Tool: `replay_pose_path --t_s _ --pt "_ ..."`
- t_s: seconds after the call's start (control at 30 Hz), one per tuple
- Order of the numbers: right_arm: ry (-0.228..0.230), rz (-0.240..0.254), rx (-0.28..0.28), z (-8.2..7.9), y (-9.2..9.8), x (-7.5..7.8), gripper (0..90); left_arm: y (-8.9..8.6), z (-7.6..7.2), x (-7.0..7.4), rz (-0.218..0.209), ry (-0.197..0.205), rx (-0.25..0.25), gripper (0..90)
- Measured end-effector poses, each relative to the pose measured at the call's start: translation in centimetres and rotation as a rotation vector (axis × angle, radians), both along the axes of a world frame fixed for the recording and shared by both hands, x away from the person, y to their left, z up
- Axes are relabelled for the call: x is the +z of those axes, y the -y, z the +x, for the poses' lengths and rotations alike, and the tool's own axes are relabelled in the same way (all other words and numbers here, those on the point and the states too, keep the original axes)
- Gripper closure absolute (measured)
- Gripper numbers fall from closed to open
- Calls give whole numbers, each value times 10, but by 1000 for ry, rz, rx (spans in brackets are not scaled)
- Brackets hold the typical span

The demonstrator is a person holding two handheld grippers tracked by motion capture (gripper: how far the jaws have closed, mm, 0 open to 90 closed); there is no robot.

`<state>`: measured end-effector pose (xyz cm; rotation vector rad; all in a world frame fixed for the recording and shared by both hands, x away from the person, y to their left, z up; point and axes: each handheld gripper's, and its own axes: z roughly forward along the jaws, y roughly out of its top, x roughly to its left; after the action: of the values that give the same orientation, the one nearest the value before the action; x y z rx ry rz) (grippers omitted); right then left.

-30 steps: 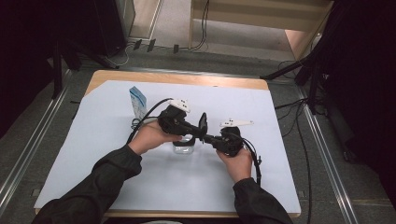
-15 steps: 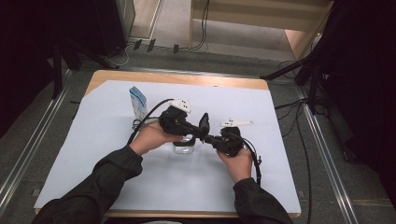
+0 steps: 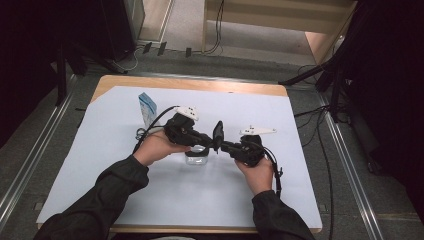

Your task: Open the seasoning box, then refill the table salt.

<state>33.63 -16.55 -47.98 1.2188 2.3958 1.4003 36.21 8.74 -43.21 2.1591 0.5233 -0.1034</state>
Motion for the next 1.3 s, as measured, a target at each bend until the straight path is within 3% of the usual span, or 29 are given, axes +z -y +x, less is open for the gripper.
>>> replay_pose_path --t_s 0.1,0.27,0.33,0.47,0.67,0.8,1.0,1.13,1.3 --pt "6 -7 4 1 2 -1 706 -6 -4 3 -10 9 7 732" --pt "3 -22 37 2 0 -2 673 -19 -12 5 -11 19 29 667" --pt "4 -16 37 3 0 -2 656 -30 -13 6 -4 3 72 633" --pt "-1 1 43 5 2 -1 638 -43 -17 6 -14 15 116 566" --pt "1 13 58 6 3 0 624 -58 -22 2 -30 5 134 575" --pt "-9 -5 73 6 4 2 618 -67 -24 0 -40 -20 161 520" --pt "-10 -9 78 4 10 8 608 -81 -31 -1 -41 -4 182 440" --pt "-5 -13 80 0 16 9 608 -90 -34 -3 -38 -13 225 381" --pt "-4 -28 77 3 17 6 597 -105 -38 -6 -25 0 281 398"
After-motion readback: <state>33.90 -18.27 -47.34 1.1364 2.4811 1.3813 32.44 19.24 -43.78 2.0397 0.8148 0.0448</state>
